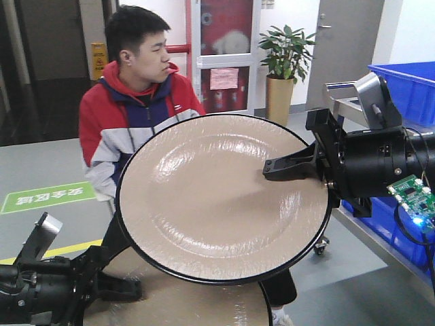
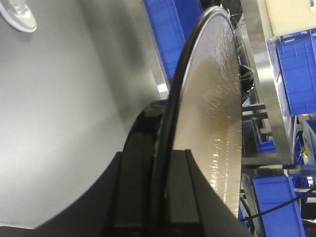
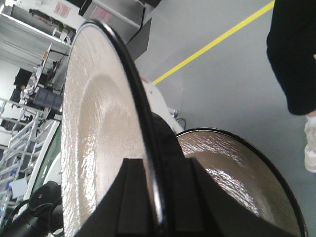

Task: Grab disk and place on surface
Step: 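Hold the plate with both grippers while the base drives to the counter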

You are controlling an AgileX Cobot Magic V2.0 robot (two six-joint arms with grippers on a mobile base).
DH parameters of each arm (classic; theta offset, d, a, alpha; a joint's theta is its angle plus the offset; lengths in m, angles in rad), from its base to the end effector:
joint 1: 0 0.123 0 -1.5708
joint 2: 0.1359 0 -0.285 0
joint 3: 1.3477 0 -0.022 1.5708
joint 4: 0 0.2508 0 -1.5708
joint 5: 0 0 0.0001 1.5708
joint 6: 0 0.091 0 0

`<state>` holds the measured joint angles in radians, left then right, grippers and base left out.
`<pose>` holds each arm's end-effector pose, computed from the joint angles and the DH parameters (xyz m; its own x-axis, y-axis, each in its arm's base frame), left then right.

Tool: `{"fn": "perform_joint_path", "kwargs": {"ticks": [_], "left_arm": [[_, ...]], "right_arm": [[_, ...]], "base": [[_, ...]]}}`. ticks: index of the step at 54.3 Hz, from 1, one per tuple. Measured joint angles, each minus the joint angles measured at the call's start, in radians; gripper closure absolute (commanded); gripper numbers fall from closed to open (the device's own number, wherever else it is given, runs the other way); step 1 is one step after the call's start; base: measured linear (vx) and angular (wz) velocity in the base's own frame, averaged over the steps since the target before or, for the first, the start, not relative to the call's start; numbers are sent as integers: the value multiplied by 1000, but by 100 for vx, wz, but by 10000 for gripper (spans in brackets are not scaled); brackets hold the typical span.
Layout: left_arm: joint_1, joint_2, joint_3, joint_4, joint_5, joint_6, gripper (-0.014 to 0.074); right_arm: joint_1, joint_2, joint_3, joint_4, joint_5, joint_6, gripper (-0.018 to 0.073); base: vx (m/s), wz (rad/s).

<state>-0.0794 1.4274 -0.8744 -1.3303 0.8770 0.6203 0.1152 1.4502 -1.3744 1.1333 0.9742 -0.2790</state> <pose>0.2700 -0.0897 0.2740 -0.8945 -0.2969 -0.3342 0.1278 0.5464 -0.8277 0.2964 0.1030 0.4015 -0.8273 0.2793 -0.4873 -0.2983 0.5166 0.8026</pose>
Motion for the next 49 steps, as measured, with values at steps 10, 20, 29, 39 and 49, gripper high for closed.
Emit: {"fn": "perform_joint_path", "kwargs": {"ticks": [10, 20, 29, 39, 49], "left_arm": [[0, 0, 0, 0, -1, 0, 595], [0, 0, 0, 0, -1, -1, 595], [0, 0, 0, 0, -1, -2, 595], [0, 0, 0, 0, -1, -2, 595], [0, 0, 0, 0, -1, -2, 595]], "right_arm": [[0, 0, 0, 0, 0, 0, 567], [0, 0, 0, 0, 0, 0, 567], [0, 0, 0, 0, -1, 0, 567], [0, 0, 0, 0, -1, 0, 567], [0, 0, 0, 0, -2, 0, 567]], "base": [[43, -23], [41, -36], [39, -47], [38, -54], [36, -60]]}}
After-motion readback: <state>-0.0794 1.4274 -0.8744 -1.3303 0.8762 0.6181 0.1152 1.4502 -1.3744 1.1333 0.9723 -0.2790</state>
